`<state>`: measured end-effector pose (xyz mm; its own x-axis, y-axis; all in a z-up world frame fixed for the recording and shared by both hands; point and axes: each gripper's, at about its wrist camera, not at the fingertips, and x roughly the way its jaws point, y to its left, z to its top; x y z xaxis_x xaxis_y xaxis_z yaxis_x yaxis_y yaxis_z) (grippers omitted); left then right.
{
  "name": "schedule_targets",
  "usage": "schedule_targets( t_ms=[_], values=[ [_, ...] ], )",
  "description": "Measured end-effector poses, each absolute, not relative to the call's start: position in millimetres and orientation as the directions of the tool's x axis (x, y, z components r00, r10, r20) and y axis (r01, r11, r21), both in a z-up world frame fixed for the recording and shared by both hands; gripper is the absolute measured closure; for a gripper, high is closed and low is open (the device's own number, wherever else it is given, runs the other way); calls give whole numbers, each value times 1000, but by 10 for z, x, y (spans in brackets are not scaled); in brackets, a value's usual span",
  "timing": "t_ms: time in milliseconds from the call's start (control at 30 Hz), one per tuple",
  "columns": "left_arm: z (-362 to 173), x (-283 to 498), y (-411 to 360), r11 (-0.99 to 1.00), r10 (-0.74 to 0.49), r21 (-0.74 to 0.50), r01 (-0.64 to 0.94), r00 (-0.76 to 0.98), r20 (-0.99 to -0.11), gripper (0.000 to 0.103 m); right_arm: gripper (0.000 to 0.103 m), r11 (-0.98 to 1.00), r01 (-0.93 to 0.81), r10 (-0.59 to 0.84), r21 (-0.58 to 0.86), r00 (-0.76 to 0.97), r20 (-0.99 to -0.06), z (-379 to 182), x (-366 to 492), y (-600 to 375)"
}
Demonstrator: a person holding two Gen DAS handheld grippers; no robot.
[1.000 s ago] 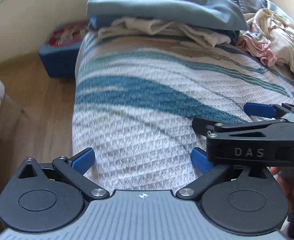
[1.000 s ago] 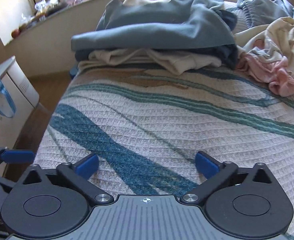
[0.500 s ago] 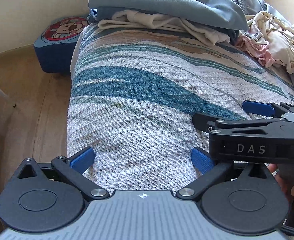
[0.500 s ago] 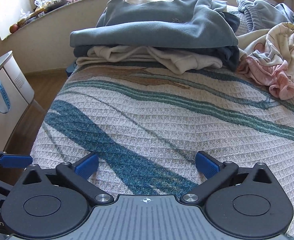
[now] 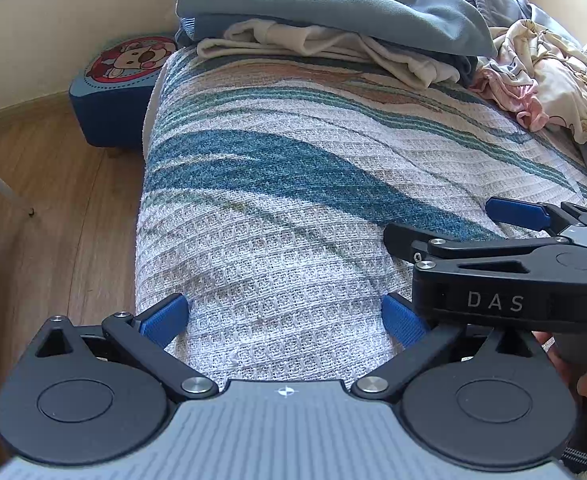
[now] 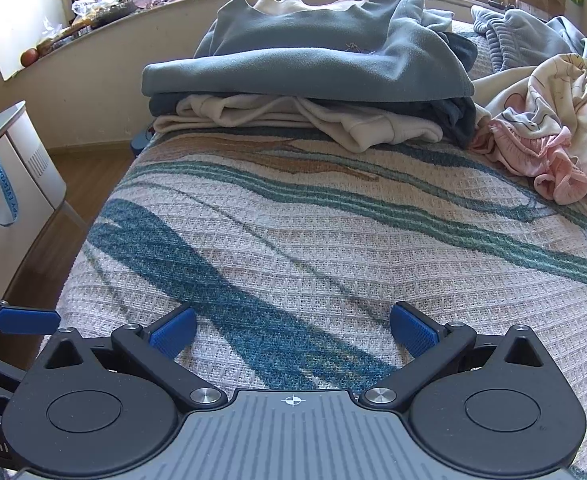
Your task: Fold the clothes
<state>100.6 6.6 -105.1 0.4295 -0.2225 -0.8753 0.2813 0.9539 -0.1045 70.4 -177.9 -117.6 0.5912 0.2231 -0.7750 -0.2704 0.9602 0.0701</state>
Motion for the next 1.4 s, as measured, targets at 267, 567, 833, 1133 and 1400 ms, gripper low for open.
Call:
schedule_targets(
  t_ms=[267, 567, 833, 1133, 1400],
  values=[
    [-1047, 996, 58, 953, -221, -99, 285, 434, -873, 0, 0, 960, -271, 225, 69, 599, -768, -1183, 689, -1784],
    [-1043, 984, 69, 951, -228, -104, 290, 432, -873, 0, 0, 957, -280, 233, 71, 605, -761, -1176, 671, -1801],
    [-1037, 1003, 86, 950, -234, -117, 289, 410, -882, 0, 0, 958, -278, 234, 75, 600, -765, -1160, 670, -1808],
    [-1030, 1016, 84, 950, -233, -119, 289, 401, -886, 0, 0, 958, -276, 237, 81, 594, -769, -1159, 685, -1815],
    [-1027, 1048, 81, 948, -234, -119, 296, 391, -890, 0, 0, 958, -276, 236, 82, 592, -771, -1160, 689, -1815]
  ],
)
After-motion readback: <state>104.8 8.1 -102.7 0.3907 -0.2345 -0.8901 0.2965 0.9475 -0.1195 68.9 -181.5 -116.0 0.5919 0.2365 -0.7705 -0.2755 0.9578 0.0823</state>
